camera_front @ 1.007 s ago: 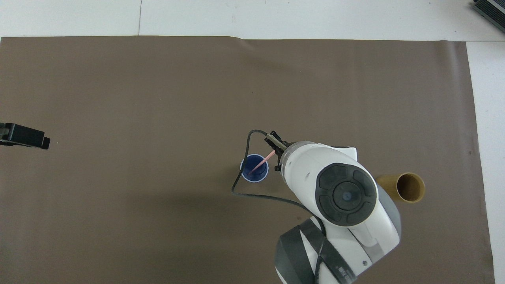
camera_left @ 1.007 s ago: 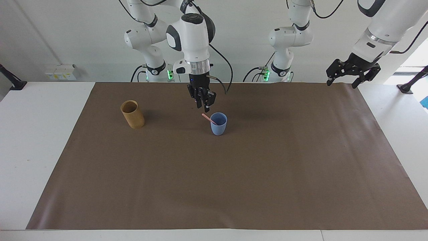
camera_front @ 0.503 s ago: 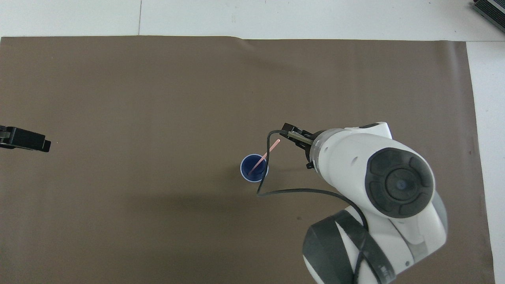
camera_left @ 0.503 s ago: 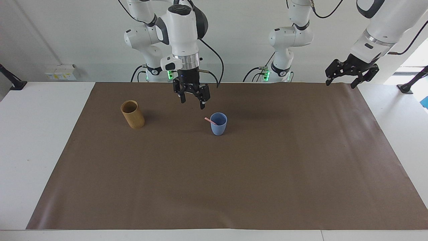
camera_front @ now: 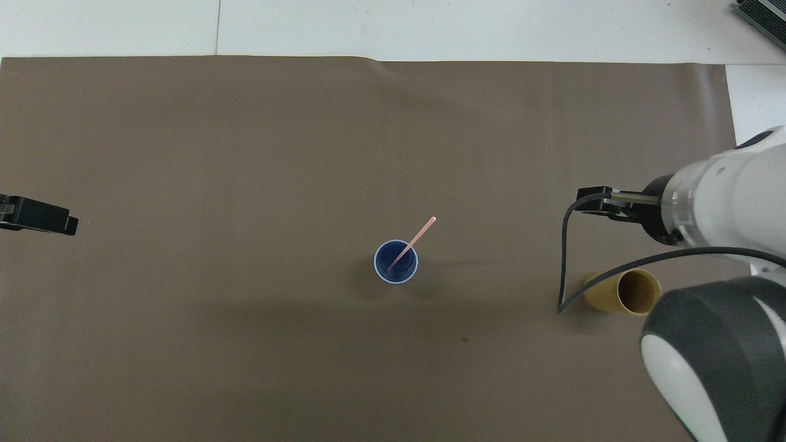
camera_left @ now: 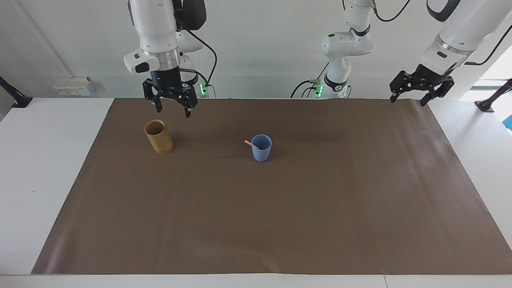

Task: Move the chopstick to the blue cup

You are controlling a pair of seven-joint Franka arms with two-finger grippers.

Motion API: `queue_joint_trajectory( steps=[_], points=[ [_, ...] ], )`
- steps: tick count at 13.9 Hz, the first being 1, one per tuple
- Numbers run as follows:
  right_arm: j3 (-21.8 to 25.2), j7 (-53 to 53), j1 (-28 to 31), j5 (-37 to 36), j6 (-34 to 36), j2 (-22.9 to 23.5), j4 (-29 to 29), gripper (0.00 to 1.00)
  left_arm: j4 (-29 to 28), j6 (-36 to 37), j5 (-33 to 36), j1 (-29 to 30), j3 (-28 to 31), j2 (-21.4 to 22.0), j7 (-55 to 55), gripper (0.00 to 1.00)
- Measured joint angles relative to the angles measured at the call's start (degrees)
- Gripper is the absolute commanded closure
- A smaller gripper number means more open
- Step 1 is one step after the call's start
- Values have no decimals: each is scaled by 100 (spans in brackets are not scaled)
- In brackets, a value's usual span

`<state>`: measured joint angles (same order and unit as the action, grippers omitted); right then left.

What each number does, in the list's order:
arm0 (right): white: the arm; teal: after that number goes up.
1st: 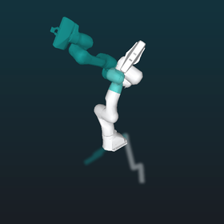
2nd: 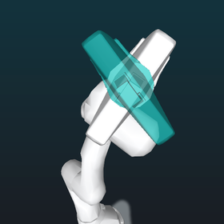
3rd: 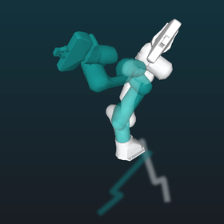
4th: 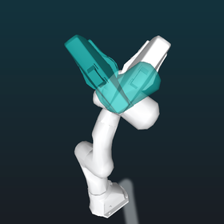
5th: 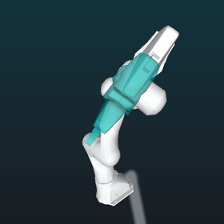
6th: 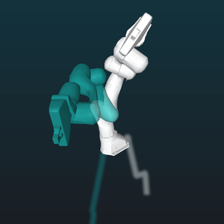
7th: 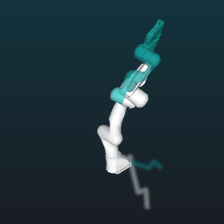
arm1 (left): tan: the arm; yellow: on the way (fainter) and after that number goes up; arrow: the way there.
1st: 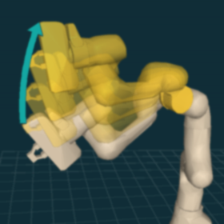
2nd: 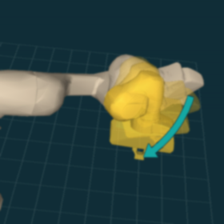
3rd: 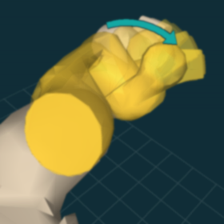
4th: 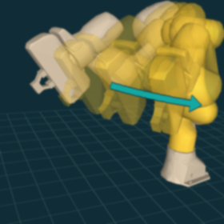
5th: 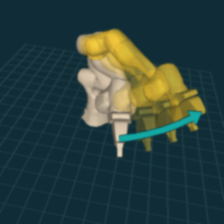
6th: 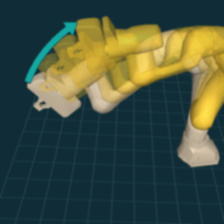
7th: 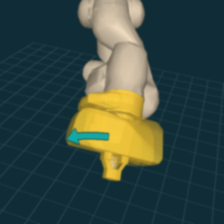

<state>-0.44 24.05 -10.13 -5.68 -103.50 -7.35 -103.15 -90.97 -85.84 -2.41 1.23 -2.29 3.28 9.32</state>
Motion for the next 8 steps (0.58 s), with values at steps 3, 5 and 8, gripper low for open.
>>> queue_joint_trajectory(
  steps=[3,5,8],
  points=[
    [0,-549,357,1,291,77,304,0,4,-120,17,0,-17,0,40,0],
    [0,-827,556,9,616,280,723,0,4,-135,18,0,-20,0,43,0],
    [-1,-1065,905,403,788,565,1115,0,4,-142,19,0,-21,0,45,0]
  ],
)
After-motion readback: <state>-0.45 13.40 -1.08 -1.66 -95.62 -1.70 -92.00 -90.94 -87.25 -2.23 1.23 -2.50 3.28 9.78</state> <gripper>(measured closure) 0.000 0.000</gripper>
